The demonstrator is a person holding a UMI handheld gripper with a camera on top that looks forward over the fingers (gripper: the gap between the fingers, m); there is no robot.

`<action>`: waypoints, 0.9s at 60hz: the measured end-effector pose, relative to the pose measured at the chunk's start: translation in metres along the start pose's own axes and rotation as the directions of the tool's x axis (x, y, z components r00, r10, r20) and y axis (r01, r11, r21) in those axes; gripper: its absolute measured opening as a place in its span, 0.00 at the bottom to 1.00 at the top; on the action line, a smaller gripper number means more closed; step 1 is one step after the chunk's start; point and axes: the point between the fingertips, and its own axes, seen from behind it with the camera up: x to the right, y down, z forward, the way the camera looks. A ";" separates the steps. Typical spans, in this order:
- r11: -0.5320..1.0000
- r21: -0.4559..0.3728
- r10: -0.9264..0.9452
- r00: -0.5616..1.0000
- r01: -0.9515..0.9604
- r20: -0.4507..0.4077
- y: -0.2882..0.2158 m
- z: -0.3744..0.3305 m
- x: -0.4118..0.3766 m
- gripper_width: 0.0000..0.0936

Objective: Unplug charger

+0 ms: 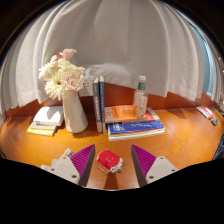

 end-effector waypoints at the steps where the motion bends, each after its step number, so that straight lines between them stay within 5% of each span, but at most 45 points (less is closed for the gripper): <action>1: 1.000 0.015 0.005 1.000 -0.005 -0.006 -0.008 -0.005 0.001 0.75; 20: 0.989 0.149 0.011 0.996 0.003 -0.090 -0.079 -0.133 -0.001 0.75; 54: 0.992 0.125 -0.007 0.996 0.018 -0.084 -0.015 -0.248 -0.069 0.74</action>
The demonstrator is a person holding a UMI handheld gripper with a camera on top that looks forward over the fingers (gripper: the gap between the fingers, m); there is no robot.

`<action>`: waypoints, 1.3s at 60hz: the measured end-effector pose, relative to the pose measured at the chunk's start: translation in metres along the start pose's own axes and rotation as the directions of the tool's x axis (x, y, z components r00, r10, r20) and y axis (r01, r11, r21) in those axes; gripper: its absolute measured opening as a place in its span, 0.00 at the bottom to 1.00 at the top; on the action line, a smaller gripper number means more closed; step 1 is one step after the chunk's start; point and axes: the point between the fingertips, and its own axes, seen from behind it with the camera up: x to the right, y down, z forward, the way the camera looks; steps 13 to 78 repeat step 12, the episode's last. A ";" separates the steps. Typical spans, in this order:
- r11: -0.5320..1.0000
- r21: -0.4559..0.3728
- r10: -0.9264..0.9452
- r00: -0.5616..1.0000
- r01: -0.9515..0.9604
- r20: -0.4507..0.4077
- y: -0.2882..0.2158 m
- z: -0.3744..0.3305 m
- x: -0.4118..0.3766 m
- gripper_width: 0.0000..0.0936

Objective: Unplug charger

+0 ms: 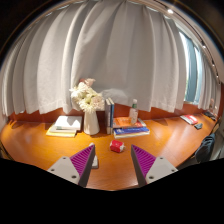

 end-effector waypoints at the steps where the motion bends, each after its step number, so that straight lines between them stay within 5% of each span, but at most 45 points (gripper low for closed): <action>1: 1.000 -0.002 -0.003 1.000 0.003 0.002 0.001 -0.001 -0.002 0.74; 78: 1.000 -0.002 -0.009 0.999 0.009 0.036 0.007 -0.015 -0.030 0.75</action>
